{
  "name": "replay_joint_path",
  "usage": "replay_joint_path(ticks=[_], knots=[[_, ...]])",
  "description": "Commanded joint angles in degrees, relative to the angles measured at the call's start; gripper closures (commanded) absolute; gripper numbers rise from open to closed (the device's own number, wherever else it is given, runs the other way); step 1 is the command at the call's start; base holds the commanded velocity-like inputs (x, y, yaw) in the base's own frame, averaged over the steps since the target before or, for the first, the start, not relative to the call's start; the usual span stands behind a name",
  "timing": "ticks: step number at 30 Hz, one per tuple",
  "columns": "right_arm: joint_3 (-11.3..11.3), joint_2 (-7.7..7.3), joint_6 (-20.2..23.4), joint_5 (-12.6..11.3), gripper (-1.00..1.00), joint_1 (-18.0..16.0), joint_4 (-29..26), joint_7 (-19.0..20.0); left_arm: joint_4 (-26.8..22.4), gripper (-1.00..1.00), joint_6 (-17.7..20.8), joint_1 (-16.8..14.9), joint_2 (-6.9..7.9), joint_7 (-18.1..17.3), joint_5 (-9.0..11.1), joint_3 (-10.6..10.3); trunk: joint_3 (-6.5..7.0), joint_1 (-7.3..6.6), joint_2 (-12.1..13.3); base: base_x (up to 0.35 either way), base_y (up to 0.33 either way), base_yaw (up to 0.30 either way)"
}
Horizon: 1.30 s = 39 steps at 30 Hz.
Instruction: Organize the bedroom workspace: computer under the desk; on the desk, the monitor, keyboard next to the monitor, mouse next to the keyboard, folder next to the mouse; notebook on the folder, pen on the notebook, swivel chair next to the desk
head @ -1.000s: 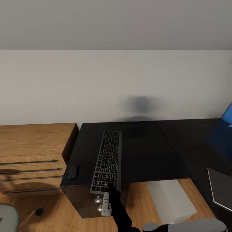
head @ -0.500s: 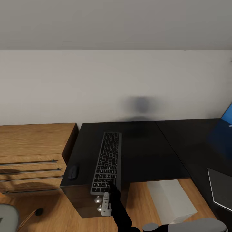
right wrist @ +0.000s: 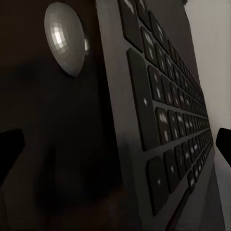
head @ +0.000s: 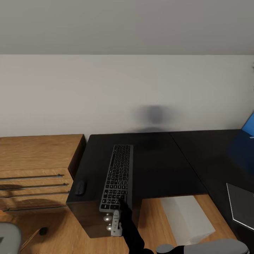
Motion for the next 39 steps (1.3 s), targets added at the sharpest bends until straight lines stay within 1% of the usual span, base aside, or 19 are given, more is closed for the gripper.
replay_joint_path(ticks=[1,5,14,33,39], knots=[[0.2,0.0,0.4,-0.3,-1.0,-0.1,-0.1,-0.4,-0.1,-1.0,-0.2,0.0,0.03,0.1,0.5,-0.1,-0.04,-0.01,0.0,-0.175,0.0,0.0],[0.2,0.01,0.4,-0.3,-1.0,-0.1,-0.1,-0.3,-0.1,-1.0,-0.2,0.0,0.03,0.1,0.5,-0.1,-0.04,-0.01,0.0,-0.185,0.0,0.0],[0.3,0.08,0.4,-0.3,-1.0,-0.1,0.4,-0.3,-0.1,-1.0,-0.2,0.0,0.03,0.1,0.5,-0.1,-0.04,-0.01,0.0,-0.05,0.0,0.0],[0.3,0.35,0.4,-0.3,-1.0,0.0,1.6,-0.3,-0.1,-1.0,-0.3,0.0,0.03,0.1,0.5,-0.1,-0.04,-0.01,0.0,-0.193,0.0,0.0],[0.3,0.41,0.4,-0.3,-1.0,0.0,2.1,-0.3,-0.1,-1.0,-0.3,0.0,0.03,0.1,0.4,-0.1,-0.04,-0.01,0.0,-0.076,0.0,0.0]])
